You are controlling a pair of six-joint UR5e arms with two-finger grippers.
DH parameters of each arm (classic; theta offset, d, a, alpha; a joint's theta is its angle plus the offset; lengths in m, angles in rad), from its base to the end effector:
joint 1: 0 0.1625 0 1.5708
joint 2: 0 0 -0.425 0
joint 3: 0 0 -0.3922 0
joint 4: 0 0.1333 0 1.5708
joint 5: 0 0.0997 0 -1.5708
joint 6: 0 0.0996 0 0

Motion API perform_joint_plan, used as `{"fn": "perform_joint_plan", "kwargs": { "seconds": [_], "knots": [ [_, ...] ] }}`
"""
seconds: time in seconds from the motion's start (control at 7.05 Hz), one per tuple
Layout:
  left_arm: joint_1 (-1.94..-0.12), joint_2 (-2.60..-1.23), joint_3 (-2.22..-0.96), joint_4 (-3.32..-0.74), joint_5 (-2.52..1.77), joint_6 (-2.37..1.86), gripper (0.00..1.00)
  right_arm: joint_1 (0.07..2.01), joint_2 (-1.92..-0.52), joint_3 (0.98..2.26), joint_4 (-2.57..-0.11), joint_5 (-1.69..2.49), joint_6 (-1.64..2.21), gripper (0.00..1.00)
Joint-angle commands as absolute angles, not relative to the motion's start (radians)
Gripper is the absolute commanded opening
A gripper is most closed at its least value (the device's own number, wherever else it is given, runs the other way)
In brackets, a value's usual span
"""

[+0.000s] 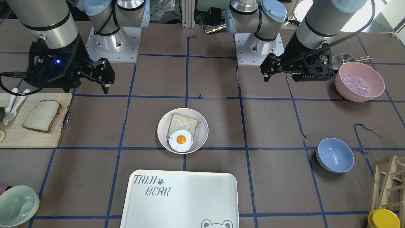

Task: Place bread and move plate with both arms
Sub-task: 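Move the right gripper down toward the bread slice on the cutting board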

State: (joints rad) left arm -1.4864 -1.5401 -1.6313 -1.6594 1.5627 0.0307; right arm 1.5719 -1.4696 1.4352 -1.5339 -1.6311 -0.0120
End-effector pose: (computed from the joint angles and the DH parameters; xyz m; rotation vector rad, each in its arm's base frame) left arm -0.0943 -0.4759 0.4649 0.0845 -3.1202 -0.1840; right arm 0.1279 -0.5342 0.4991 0.0203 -3.0812 -0.0044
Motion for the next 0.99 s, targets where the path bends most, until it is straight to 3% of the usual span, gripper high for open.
{"fn": "perform_joint_plan", "kwargs": {
  "seconds": [0.0,0.43,0.85],
  "knots": [
    [-1.486,-1.542,-1.631,-1.658,1.562,0.029,1.0,1.395,-1.445,1.48,-1.546,-1.635,-0.123,1.0],
    [-1.486,-1.542,-1.631,-1.658,1.566,0.034,1.0,1.281,-1.384,1.646,-1.744,-1.672,-0.204,1.0],
    [-1.486,-1.542,-1.629,-1.658,1.565,0.032,1.0,1.198,-1.367,1.817,-1.869,-1.799,0.021,1.0]
  ]
}}
